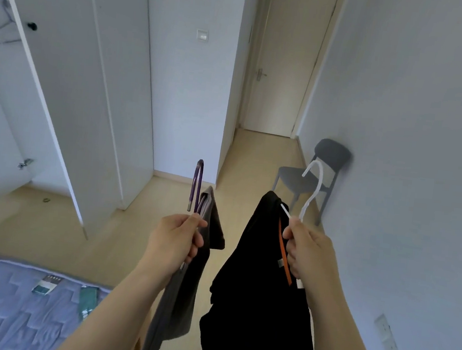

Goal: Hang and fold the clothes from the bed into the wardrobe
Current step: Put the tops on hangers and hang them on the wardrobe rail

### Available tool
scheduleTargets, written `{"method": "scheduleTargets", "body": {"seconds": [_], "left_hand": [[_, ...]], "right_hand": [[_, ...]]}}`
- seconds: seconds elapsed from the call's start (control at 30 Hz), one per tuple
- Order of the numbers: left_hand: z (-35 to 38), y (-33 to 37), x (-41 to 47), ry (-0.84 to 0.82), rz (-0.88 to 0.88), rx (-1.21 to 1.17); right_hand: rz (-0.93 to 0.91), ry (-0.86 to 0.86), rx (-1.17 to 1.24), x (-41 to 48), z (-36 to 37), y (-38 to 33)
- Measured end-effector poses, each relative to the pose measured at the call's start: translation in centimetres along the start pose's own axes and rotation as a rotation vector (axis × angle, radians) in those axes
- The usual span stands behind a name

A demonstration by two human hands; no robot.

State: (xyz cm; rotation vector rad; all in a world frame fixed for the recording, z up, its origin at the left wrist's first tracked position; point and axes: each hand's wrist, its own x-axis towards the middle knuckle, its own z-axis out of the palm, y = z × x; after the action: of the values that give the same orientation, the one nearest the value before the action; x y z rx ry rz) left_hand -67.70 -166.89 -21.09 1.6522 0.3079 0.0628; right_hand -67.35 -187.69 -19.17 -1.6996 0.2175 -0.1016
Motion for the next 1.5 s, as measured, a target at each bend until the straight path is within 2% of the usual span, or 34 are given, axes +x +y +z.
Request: {"method": "scheduleTargets", "body": {"seconds": [0.23, 0.7, 0.87, 1.2, 1.5], "left_hand": [[2.1, -0.3, 7.9, -0.004, -0.018, 0.022], [4.1, 1.6, 27.3, -0.05, -0.057, 0.009], [5.4, 1.8, 32.3, -0.026, -0.091, 0.008], [7.5, 3.8, 40.4, 0.228, -0.15, -0.016], [2.2, 2.9, 43.7, 0.498, -0.21, -0.115]], "right_hand": [[0.027, -0.048, -0.054, 8.1, 1.4, 0.1], [0.055, -0.007, -0.152, 25.7, 7.6, -1.5], [0.063, -0.066, -0.14, 32.1, 8.5, -1.2], [-0.015, -0.357, -0.215, 47.0, 12.7, -1.6], [-0.092, -0.618, -0.243, 52.7, 22.5, -1.8]]}}
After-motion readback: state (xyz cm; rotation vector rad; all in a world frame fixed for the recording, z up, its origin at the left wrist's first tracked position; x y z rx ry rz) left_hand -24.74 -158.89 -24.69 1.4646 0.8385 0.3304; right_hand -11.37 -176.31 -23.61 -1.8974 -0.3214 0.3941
